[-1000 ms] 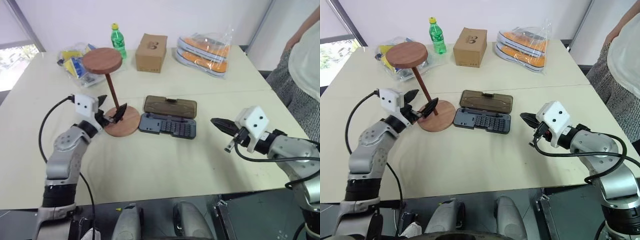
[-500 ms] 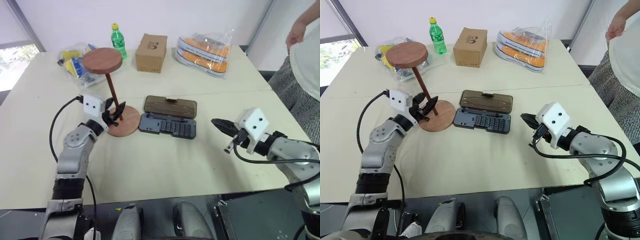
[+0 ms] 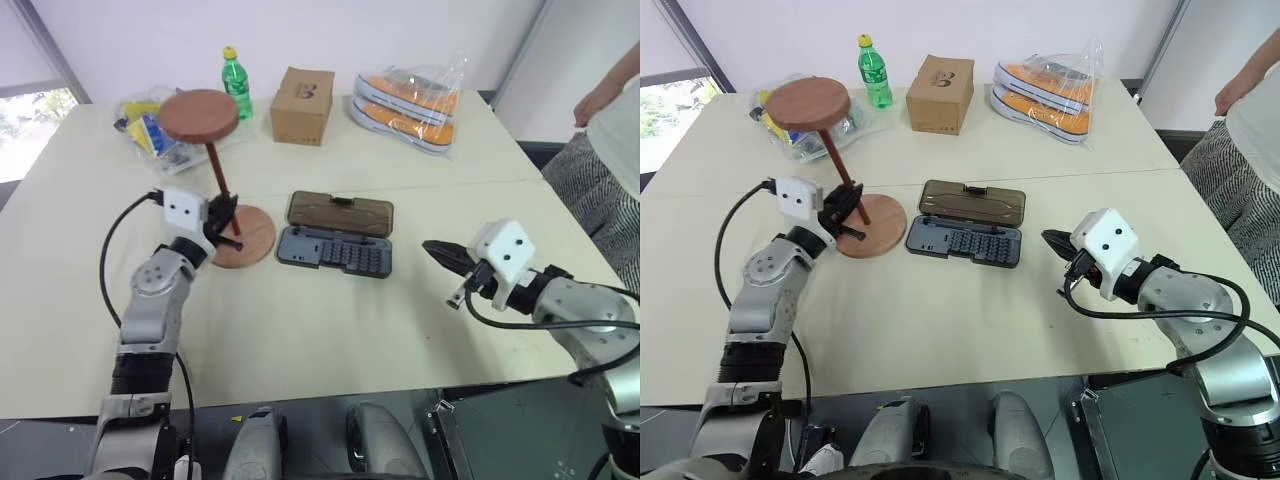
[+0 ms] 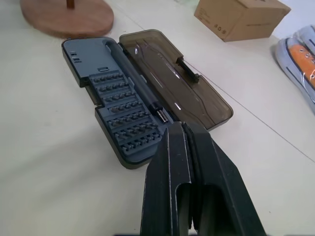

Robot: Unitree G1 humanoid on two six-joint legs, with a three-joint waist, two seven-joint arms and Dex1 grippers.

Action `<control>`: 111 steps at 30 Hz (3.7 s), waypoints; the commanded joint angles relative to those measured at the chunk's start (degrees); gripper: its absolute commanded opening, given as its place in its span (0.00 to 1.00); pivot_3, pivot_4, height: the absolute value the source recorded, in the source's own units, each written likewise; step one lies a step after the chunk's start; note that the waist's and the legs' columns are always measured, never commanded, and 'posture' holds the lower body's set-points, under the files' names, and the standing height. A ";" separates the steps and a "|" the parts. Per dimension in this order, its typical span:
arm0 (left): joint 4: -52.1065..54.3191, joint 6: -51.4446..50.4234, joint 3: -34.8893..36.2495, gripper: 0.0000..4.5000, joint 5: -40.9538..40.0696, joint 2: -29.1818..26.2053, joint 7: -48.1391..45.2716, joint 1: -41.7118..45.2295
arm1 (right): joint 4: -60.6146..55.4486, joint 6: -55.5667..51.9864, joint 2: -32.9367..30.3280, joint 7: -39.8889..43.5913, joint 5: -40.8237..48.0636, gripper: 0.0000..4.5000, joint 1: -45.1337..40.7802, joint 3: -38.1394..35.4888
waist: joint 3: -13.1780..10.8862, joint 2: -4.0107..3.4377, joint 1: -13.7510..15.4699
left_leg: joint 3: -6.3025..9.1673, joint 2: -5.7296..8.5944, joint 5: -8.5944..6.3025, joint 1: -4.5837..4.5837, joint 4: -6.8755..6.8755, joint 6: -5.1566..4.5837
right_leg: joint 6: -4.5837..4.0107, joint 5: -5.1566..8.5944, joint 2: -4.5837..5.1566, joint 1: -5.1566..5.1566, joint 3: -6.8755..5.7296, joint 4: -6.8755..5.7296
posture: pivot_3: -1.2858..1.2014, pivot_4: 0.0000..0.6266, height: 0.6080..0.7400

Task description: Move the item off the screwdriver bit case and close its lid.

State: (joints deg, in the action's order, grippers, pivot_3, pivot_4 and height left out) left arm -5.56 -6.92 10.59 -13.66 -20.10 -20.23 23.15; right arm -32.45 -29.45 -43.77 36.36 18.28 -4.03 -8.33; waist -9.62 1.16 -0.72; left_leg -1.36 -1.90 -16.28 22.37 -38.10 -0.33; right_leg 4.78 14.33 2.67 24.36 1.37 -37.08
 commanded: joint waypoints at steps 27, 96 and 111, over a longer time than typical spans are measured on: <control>-35.88 15.57 16.92 0.00 3.02 -10.78 22.59 15.64 | 1.26 3.26 2.42 1.37 -1.43 0.00 -3.63 4.24 | -0.06 0.10 0.15 | 0.00 0.01 0.01 0.03 0.00 0.02 | 0.02 -0.01 0.08 0.00 -0.11 0.00 | 0.52 0.24 1.00; -0.03 -4.90 -12.85 0.99 2.27 -0.34 -5.22 -3.80 | 13.27 0.39 8.17 -6.22 -6.63 0.00 -17.54 7.61 | -0.02 0.09 0.03 | 0.01 0.03 0.05 -0.03 0.02 0.08 | -0.02 -0.01 0.02 -0.01 -0.04 -0.02 | 0.52 0.24 1.00; 8.89 -13.00 -0.60 1.00 -6.74 -4.86 -7.39 -3.12 | 22.94 5.43 12.45 -4.79 -10.85 0.26 -25.20 12.56 | -0.03 0.08 -0.06 | 0.02 0.00 0.04 0.01 0.03 0.08 | -0.01 -0.02 0.07 0.04 -0.05 -0.03 | 0.52 0.24 1.00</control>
State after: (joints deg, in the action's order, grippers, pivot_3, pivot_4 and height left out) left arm -0.36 -18.32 6.96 -17.58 -24.03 -27.82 18.82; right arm -9.02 -25.18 -31.81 31.48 7.83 -27.68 4.45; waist -9.65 1.25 -0.78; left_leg -1.35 -1.90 -16.23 22.39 -38.07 -0.26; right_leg 4.77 14.31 2.75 24.40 1.31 -37.12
